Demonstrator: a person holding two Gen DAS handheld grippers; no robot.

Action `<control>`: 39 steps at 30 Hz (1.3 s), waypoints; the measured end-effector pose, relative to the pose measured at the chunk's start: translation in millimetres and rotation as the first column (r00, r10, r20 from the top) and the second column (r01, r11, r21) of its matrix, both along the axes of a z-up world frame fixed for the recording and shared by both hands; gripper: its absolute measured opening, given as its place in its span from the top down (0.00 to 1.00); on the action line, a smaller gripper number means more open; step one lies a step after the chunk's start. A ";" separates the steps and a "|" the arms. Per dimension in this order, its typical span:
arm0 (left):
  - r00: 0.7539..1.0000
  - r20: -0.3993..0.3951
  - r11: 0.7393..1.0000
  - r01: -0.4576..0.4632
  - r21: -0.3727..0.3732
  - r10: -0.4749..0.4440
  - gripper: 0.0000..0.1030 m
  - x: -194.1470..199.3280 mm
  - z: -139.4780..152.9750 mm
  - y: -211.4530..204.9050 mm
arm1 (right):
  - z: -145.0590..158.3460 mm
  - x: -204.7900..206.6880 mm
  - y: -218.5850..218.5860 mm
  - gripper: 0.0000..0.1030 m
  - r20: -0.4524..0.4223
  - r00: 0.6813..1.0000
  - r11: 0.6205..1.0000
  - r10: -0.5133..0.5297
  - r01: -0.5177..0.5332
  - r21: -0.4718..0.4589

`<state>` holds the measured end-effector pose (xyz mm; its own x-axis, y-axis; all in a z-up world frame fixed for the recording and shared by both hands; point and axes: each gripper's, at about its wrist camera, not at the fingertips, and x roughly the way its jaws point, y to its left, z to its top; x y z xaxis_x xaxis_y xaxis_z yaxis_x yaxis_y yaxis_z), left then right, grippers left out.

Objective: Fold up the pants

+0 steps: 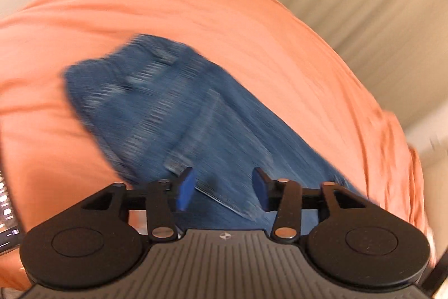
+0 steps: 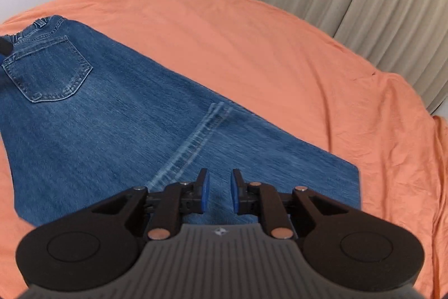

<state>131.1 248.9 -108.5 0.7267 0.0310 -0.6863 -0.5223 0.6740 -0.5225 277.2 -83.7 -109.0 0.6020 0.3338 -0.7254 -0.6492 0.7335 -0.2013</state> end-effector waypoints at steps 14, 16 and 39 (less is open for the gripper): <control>0.948 0.119 0.936 -0.261 -0.235 0.294 0.42 -36.7 -26.8 67.9 | -22.6 41.4 71.9 0.90 -0.068 0.998 0.998 0.007 -0.010 -0.056; 0.940 0.087 0.921 -0.301 -0.245 0.331 0.41 -42.5 -30.1 77.7 | -28.5 44.6 77.5 0.90 -0.078 0.997 0.997 0.014 -0.020 -0.074; 0.909 0.010 0.868 -0.395 -0.301 0.417 0.66 -14.2 -84.6 110.3 | -53.5 50.5 86.5 0.87 -0.127 0.991 0.992 0.034 -0.049 -0.114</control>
<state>116.9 359.2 -193.1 0.7403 0.1453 -0.6564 -0.6708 0.2262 -0.7063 327.7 2.8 -162.6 0.4921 0.2653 -0.8291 -0.7039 0.6816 -0.1997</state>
